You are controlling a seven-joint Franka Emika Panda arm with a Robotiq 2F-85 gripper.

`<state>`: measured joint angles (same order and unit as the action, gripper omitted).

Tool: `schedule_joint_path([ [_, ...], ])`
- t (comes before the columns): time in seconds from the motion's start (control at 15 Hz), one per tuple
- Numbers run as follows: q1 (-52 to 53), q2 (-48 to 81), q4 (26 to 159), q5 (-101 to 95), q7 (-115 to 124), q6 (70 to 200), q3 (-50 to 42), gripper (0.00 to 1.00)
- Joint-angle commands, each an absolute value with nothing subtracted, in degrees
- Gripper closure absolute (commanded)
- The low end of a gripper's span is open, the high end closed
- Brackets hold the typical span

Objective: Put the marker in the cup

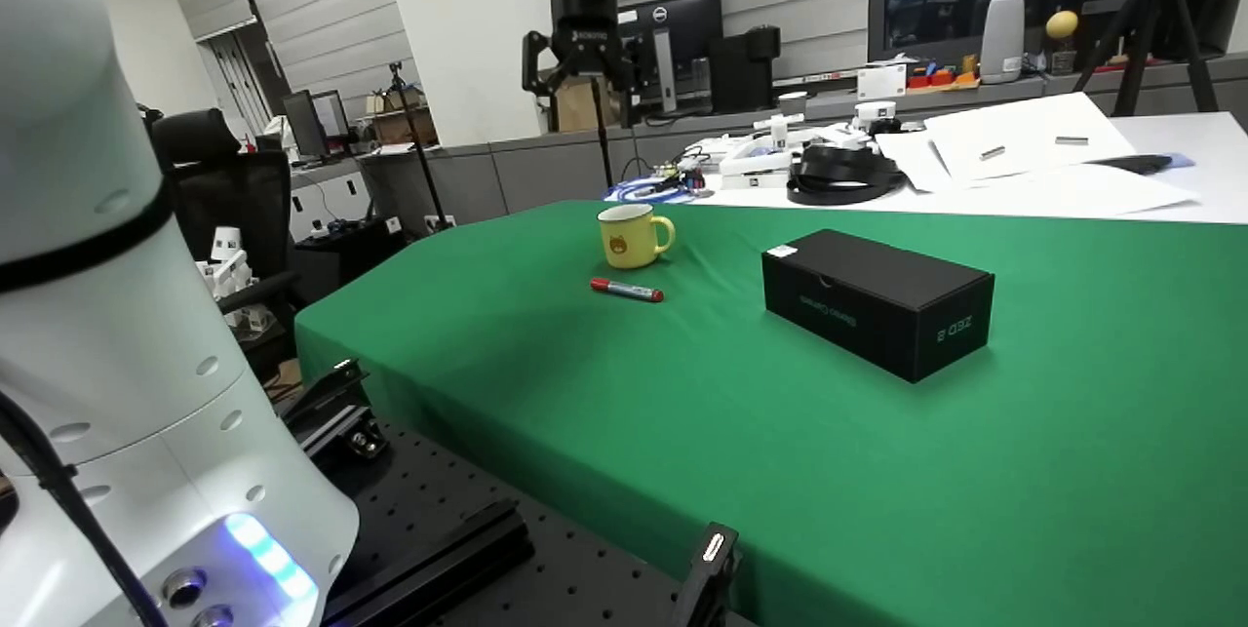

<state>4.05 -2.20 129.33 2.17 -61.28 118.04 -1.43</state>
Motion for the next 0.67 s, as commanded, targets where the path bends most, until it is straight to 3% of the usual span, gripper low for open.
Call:
schedule_joint_path([
  [0.0, 3.2, -1.8, 128.6, 2.2, -64.2, 117.4, -0.3, 0.00],
  [0.6, 3.2, -0.9, 127.4, 2.2, -68.5, 116.3, 0.2, 0.00],
])
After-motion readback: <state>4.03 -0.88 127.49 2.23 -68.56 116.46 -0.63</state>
